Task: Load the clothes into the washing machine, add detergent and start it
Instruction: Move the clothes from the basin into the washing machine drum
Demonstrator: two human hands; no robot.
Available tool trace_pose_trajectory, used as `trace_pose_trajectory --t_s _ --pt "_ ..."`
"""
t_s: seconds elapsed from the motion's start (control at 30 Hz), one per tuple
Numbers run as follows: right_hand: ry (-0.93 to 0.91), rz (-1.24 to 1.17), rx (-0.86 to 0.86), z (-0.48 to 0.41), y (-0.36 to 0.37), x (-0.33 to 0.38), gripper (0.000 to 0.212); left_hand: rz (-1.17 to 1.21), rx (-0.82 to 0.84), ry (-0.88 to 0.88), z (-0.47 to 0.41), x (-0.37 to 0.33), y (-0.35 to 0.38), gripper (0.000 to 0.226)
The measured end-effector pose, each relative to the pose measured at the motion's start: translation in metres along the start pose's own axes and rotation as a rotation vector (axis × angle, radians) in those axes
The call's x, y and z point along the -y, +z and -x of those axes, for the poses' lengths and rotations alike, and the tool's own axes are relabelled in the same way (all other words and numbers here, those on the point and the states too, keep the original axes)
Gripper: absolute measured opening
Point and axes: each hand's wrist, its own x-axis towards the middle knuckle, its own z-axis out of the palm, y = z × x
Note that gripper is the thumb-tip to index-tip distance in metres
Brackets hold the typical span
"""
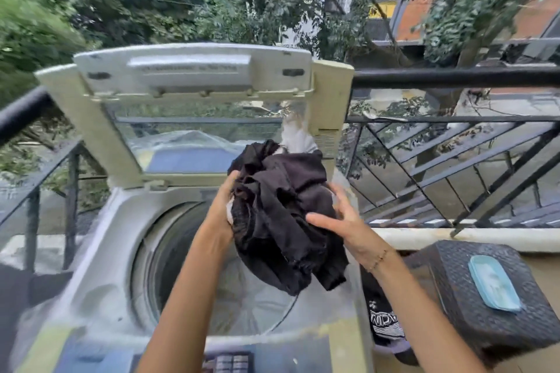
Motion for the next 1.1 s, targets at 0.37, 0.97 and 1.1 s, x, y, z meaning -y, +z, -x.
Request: trace_pose_trajectory --t_s 0.37,0.97,1.1 --pt "0.08 0.623 -0.258 -0.061 0.096 -0.075 0.053 -0.197 0.006 0.077 -0.031 0.011 -0.122 0.046" --pt "0.112 0.577 -0.276 -0.027 0.048 -0.06 0.018 -0.409 -0.278 0.137 -0.02 0.071 -0.013 0.014" --pt "0.015 0.422 -0.358 -0.008 -0.005 -0.032 0.018 -0.32 -0.212 0.21 -0.005 0.087 0.066 0.017"
